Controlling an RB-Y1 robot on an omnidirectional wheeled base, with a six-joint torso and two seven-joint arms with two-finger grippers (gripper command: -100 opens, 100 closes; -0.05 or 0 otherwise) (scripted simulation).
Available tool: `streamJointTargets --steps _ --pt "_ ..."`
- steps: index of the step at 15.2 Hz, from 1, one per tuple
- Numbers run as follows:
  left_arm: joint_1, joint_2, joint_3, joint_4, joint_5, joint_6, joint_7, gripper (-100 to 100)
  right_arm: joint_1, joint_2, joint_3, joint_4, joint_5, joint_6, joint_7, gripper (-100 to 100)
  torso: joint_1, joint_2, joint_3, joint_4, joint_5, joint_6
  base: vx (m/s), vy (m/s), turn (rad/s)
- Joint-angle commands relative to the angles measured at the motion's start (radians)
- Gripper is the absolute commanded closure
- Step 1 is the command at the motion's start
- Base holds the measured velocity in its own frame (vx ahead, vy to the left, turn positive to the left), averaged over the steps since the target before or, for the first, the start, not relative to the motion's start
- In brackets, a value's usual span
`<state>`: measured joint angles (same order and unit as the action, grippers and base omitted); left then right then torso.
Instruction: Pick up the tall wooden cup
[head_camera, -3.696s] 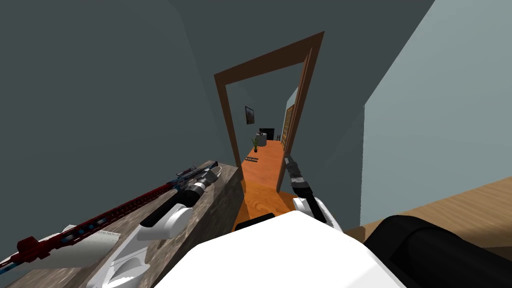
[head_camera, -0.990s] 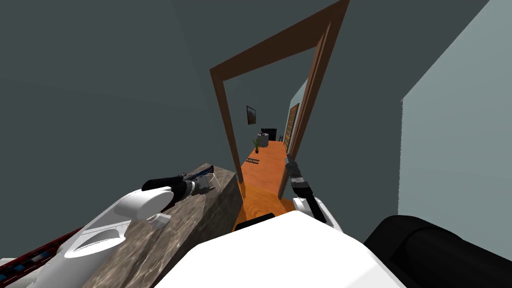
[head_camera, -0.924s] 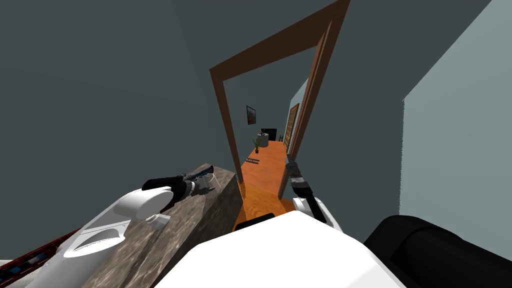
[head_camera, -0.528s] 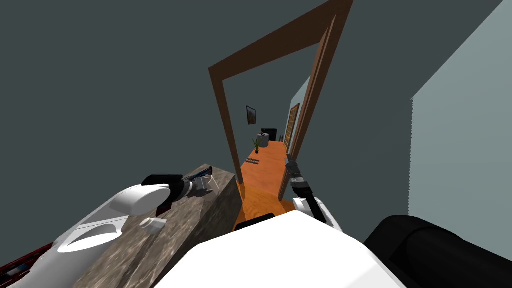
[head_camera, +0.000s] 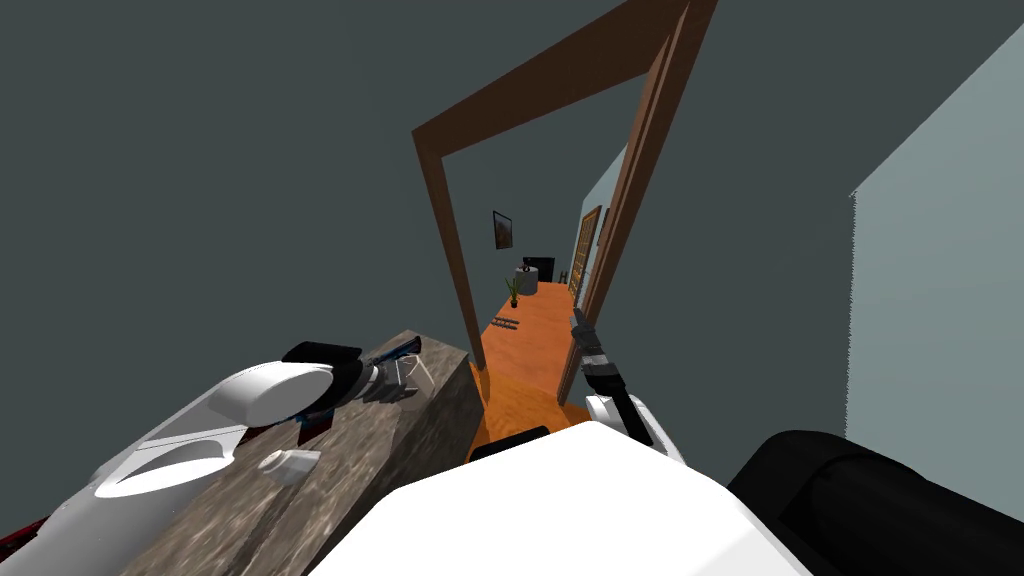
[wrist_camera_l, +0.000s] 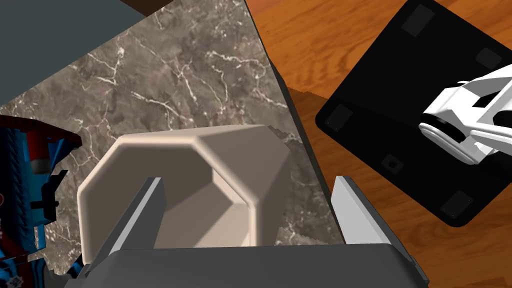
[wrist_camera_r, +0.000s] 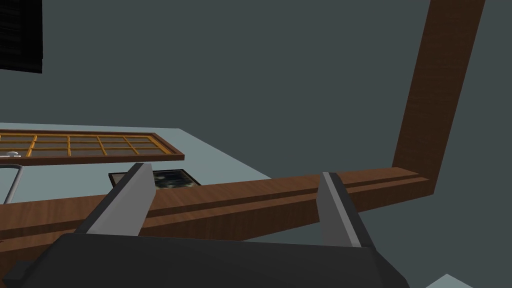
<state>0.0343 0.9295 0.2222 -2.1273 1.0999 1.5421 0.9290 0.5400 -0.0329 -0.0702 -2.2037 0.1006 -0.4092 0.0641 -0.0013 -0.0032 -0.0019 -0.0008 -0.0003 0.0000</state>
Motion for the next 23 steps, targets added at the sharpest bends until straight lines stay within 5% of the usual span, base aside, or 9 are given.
streamJointTargets --steps 1,19,23 --pt "-0.014 0.022 0.009 0.004 0.033 0.05 0.027 -100 0.0 0.0 0.0 0.0 0.0 0.0 0.0 0 0.0 0.0 0.0 0.0 0.0 0.0 0.049 -0.027 0.009" --pt "-0.075 0.105 0.044 0.023 0.163 0.393 0.129 -100 0.0 0.0 0.0 0.0 0.0 0.0 0.0 0 0.0 0.0 0.0 0.0 0.0 0.0 0.046 -0.019 0.004" --pt "-0.075 0.108 0.048 0.021 0.169 0.412 0.133 -100 0.0 0.0 0.0 0.0 0.0 0.0 0.0 0 0.001 0.001 0.0 0.0 0.0 0.0 0.03 -0.011 0.001"
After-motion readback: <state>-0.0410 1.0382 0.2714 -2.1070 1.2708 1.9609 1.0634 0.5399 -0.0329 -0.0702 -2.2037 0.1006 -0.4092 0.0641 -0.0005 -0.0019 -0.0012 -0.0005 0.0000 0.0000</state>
